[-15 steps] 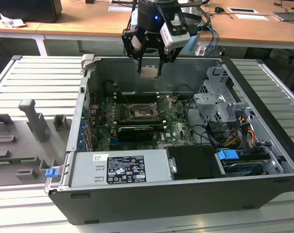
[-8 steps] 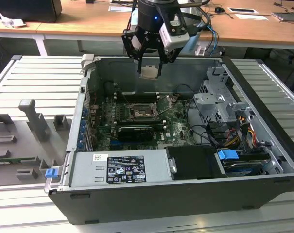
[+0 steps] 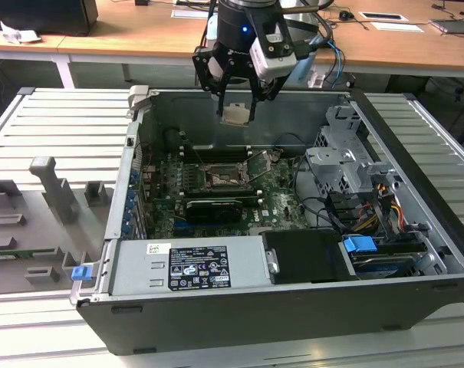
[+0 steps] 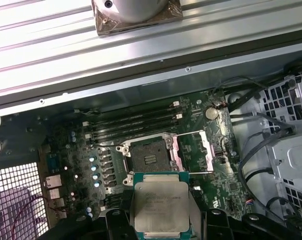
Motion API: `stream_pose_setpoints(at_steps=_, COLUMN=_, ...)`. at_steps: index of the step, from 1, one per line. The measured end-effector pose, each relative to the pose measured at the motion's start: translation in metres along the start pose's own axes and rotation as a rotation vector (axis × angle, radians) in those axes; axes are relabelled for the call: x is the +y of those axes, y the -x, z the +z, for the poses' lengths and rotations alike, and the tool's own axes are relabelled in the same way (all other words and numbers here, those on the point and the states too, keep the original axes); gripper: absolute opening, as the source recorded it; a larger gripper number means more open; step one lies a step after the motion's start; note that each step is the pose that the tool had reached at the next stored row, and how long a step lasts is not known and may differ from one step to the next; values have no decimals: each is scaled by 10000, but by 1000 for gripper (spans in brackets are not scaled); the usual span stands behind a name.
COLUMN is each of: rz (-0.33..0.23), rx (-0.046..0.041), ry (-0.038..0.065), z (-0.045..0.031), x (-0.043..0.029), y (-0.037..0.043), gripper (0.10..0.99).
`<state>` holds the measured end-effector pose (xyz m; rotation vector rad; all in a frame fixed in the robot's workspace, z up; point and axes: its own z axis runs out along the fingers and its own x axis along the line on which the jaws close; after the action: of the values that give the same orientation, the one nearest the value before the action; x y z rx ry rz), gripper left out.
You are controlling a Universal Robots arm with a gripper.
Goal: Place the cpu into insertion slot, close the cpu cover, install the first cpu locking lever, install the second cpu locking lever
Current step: 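Place the cpu into insertion slot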
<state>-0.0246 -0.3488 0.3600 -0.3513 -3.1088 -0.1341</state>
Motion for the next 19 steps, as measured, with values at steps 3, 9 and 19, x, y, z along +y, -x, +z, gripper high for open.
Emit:
stream_pose_setpoints(at_steps=3, rz=110, rx=-9, ry=3, z=4, x=0, y=0, gripper=529)
stream_pose_setpoints(at_steps=9, rz=390, rx=-32, ry=8, z=14, x=-1, y=0, gripper=529)
stream_pose_setpoints(at_steps=19, rz=1031, rx=-90, ry=8, z=31, x=-3, y=0, gripper=529)
